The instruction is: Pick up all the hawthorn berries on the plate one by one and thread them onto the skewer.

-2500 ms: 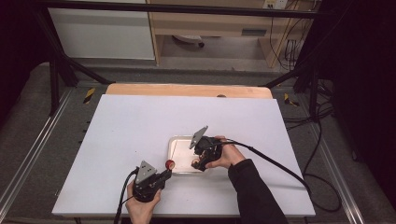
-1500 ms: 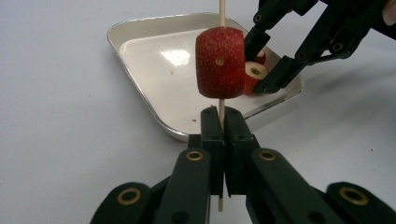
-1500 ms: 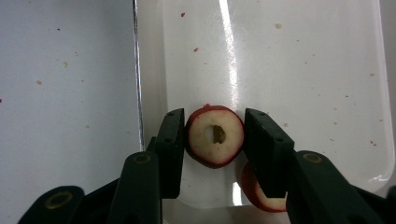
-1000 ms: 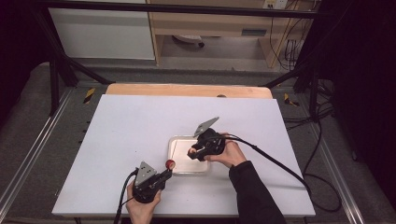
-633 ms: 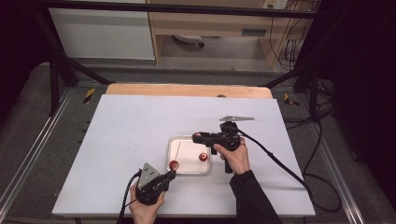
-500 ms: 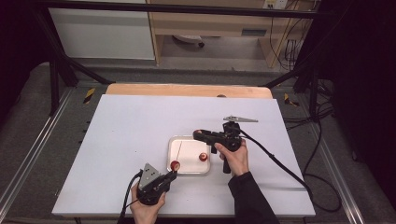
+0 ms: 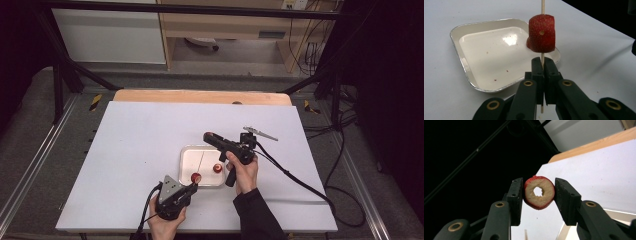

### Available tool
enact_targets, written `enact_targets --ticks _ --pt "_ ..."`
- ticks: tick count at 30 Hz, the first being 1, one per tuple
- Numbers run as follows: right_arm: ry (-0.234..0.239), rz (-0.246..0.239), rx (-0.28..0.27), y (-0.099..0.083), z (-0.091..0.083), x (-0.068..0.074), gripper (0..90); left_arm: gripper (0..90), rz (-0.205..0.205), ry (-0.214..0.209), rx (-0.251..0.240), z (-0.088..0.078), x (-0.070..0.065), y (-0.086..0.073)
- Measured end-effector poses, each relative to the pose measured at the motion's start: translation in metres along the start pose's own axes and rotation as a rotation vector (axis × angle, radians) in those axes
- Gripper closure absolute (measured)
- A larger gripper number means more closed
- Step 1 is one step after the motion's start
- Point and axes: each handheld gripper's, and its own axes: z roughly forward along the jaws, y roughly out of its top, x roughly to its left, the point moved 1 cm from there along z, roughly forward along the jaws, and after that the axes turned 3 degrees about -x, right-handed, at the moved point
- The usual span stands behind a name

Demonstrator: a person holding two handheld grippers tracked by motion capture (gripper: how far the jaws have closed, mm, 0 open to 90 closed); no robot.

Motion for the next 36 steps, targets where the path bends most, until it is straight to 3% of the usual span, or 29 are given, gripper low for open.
enact_targets --ticks 7,14,36 --pt "0.021 0.007 -0.066 -0.006 -0.001 0.005 60.3 88.3 -0.031 0.003 -0.012 0.008 -0.007 0.005" --pt "0.039 -0.026 -0.115 -0.013 -0.001 0.006 60.3 88.3 -0.057 0.002 -0.026 0.010 -0.010 0.007" --pt "0.050 -0.038 -0.124 -0.024 0.000 0.007 60.4 88.3 -0.113 0.003 -0.051 0.010 -0.010 0.008"
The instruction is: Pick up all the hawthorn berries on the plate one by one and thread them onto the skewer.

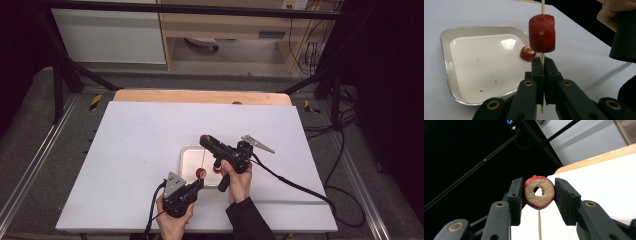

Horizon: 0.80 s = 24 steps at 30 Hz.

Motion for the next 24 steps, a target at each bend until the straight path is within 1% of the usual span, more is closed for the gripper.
enact_targets --ticks 6,9,10,11,12,13,14,15,16,17,18,19,21,22,23,24 --pt "-0.002 -0.011 0.000 -0.003 0.000 0.000 60.4 88.3 -0.035 -0.013 -0.009 0.000 -0.001 0.000" --pt "-0.004 -0.013 0.006 -0.007 0.000 0.000 60.4 88.3 -0.053 -0.011 -0.007 0.001 0.000 0.000" --pt "-0.002 -0.016 0.002 -0.009 0.000 -0.001 60.4 88.4 -0.055 -0.003 -0.006 0.001 0.000 0.000" --pt "-0.002 -0.028 0.009 -0.013 0.001 -0.001 60.5 88.4 -0.064 -0.004 -0.006 0.002 0.000 0.000" --pt "-0.002 -0.028 0.009 -0.013 0.001 -0.001 60.5 88.4 -0.070 -0.003 -0.006 0.002 0.000 0.000" --pt "-0.003 -0.037 0.020 -0.018 0.001 -0.002 60.4 88.4 -0.075 0.000 -0.009 0.002 0.001 0.000" --pt "-0.003 -0.037 0.020 -0.018 0.001 -0.002 60.4 88.4 -0.077 0.001 -0.010 0.001 0.002 0.000" --pt "-0.007 -0.039 0.039 -0.021 0.001 -0.001 60.5 88.5 -0.082 0.003 -0.014 0.001 0.002 0.001" --pt "-0.009 -0.042 0.047 -0.024 0.001 -0.001 60.5 88.5 -0.086 0.003 -0.019 0.001 0.003 0.002" --pt "-0.009 -0.042 0.047 -0.024 0.001 -0.001 60.5 88.5 -0.087 0.004 -0.023 0.000 0.004 0.002" --pt "-0.009 -0.050 0.061 -0.028 0.000 -0.001 60.5 88.5 -0.086 0.005 -0.018 0.000 0.005 0.003" --pt "-0.009 -0.050 0.061 -0.028 0.000 -0.001 60.5 88.5 -0.083 0.005 -0.010 0.001 0.005 0.003" --pt "-0.014 -0.068 0.073 -0.032 -0.003 0.001 60.5 88.6 -0.073 0.006 -0.003 0.002 0.005 0.002" --pt "-0.018 -0.077 0.083 -0.033 -0.004 0.002 60.5 88.6 -0.073 0.006 -0.003 0.002 0.005 0.002" --pt "-0.021 -0.077 0.098 -0.035 -0.005 0.002 60.5 88.7 -0.075 0.005 -0.021 0.001 0.006 0.003" --pt "-0.023 -0.068 0.121 -0.037 -0.005 0.002 60.5 88.7 -0.075 0.005 -0.021 0.001 0.006 0.003"
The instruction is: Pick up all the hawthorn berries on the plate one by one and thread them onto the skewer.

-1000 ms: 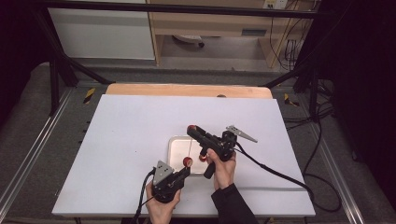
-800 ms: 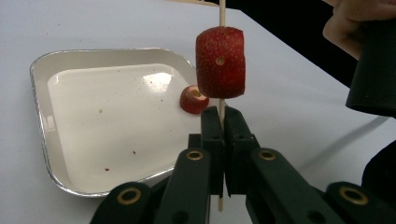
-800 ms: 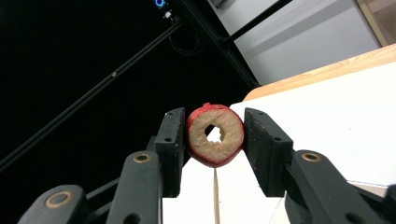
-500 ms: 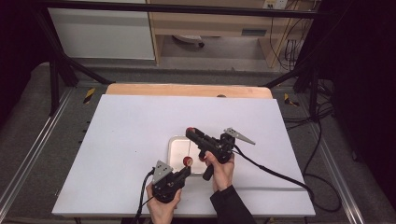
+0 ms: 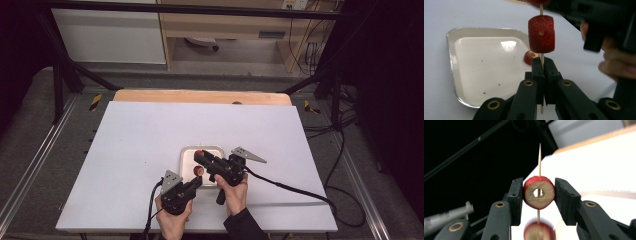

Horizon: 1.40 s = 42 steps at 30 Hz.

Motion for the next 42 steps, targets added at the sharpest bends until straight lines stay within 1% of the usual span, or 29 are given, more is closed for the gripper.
enact_targets --ticks 1,3,4,6,8,9,10,11,12,13,15,16,18,19,20,21,22,23,24,26,27,28,31,33,37,39,41,42 --pt "0.007 0.000 0.012 -0.003 0.000 0.000 60.5 88.7 -0.001 0.003 -0.005 -0.001 0.001 0.002" --pt "0.006 -0.009 0.010 -0.006 -0.001 0.001 60.5 88.7 0.004 0.000 0.005 -0.001 0.003 0.004" --pt "0.007 -0.011 0.017 -0.006 -0.001 0.001 60.5 88.6 0.015 0.005 0.006 -0.001 0.003 0.003" --pt "0.006 -0.015 0.023 -0.005 -0.001 0.001 60.5 88.6 0.019 0.004 0.013 -0.001 0.003 0.003" --pt "0.013 -0.041 0.057 -0.003 -0.002 0.000 60.0 88.6 0.030 0.001 0.013 0.000 0.004 0.001" --pt "0.013 -0.041 0.057 -0.003 -0.002 0.000 60.0 88.6 0.038 0.001 0.014 0.000 0.005 0.001" --pt "0.020 -0.047 0.075 0.000 -0.002 0.000 57.7 88.6 0.046 0.005 0.016 0.000 0.005 0.000" --pt "0.022 -0.059 0.085 0.002 -0.003 -0.001 48.7 88.6 0.049 0.007 0.022 0.000 0.006 0.000" --pt "0.013 -0.079 0.087 0.005 -0.004 -0.001 41.7 88.6 0.049 0.007 0.025 0.000 0.008 -0.001" --pt "-0.008 -0.118 0.104 0.011 -0.007 -0.002 34.7 88.6 0.050 0.011 0.027 0.000 0.009 -0.001" --pt "-0.018 -0.156 0.130 0.017 -0.009 -0.003 28.2 88.6 0.056 0.017 0.034 -0.002 0.012 -0.003" --pt "-0.026 -0.176 0.152 0.019 -0.010 -0.004 25.2 88.5 0.066 0.019 0.036 -0.002 0.014 -0.003" --pt "-0.045 -0.231 0.183 0.024 -0.012 -0.006 19.2 88.5 0.071 0.027 0.039 -0.003 0.015 -0.003" --pt "-0.045 -0.231 0.183 0.024 -0.012 -0.006 19.2 88.5 0.072 0.030 0.039 -0.004 0.016 -0.003" --pt "-0.056 -0.275 0.225 0.028 -0.015 -0.009 14.2 88.5 0.081 0.034 0.043 -0.005 0.018 -0.003" --pt "-0.056 -0.275 0.225 0.028 -0.015 -0.009 14.2 88.5 0.083 0.036 0.044 -0.006 0.019 -0.004" --pt "-0.069 -0.324 0.265 0.032 -0.017 -0.012 10.7 88.5 0.090 0.039 0.047 -0.007 0.020 -0.004" --pt "-0.069 -0.324 0.265 0.032 -0.017 -0.012 10.7 88.5 0.094 0.043 0.051 -0.008 0.021 -0.004" --pt "-0.075 -0.344 0.286 0.033 -0.018 -0.013 9.8 88.5 0.100 0.048 0.053 -0.009 0.022 -0.005" --pt "-0.085 -0.383 0.338 0.036 -0.020 -0.016 7.3 88.5 0.105 0.052 0.056 -0.011 0.024 -0.005" --pt "-0.093 -0.414 0.390 0.039 -0.021 -0.018 6.3 88.5 0.106 0.049 0.054 -0.011 0.025 -0.005" --pt "-0.093 -0.414 0.390 0.039 -0.021 -0.018 6.3 88.5 0.110 0.049 0.058 -0.012 0.026 -0.006" --pt "-0.117 -0.464 0.464 0.038 -0.022 -0.021 4.8 88.5 0.111 0.048 0.058 -0.015 0.029 -0.007" --pt "-0.138 -0.499 0.503 0.038 -0.023 -0.022 4.5 88.4 0.120 0.048 0.061 -0.016 0.031 -0.008" --pt "-0.164 -0.535 0.572 0.038 -0.023 -0.026 4.7 88.5 0.132 0.045 0.063 -0.018 0.035 -0.009" --pt "-0.178 -0.548 0.602 0.040 -0.022 -0.027 5.0 88.5 0.127 0.046 0.063 -0.019 0.036 -0.009" --pt "-0.194 -0.562 0.624 0.042 -0.021 -0.030 5.8 88.5 0.130 0.043 0.064 -0.020 0.038 -0.009" --pt "-0.201 -0.570 0.644 0.043 -0.020 -0.031 5.8 88.5 0.129 0.043 0.062 -0.020 0.038 -0.009"
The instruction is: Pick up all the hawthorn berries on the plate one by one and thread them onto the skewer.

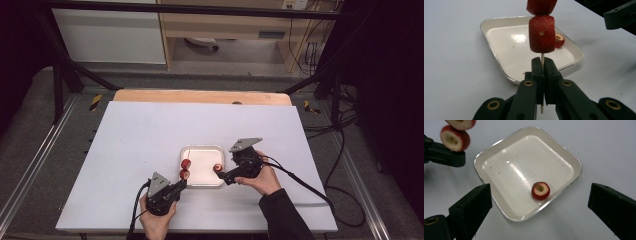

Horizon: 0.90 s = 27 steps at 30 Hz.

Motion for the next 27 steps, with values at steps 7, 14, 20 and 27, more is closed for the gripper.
enact_targets --ticks 7,14,20,27 --pt "-0.010 -0.034 0.092 0.010 0.008 -0.009 7.4 88.4 0.006 -0.006 -0.004 -0.002 0.001 0.000" --pt "-0.003 -0.084 0.190 0.021 0.024 -0.013 12.7 88.5 0.007 -0.008 -0.002 -0.003 0.002 0.000" --pt "0.033 -0.119 0.250 0.024 0.039 -0.013 17.7 88.4 0.009 -0.010 -0.002 -0.003 0.003 0.001" --pt "0.053 -0.158 0.291 0.027 0.050 -0.016 27.0 88.4 0.011 -0.014 0.001 -0.003 0.003 0.001"
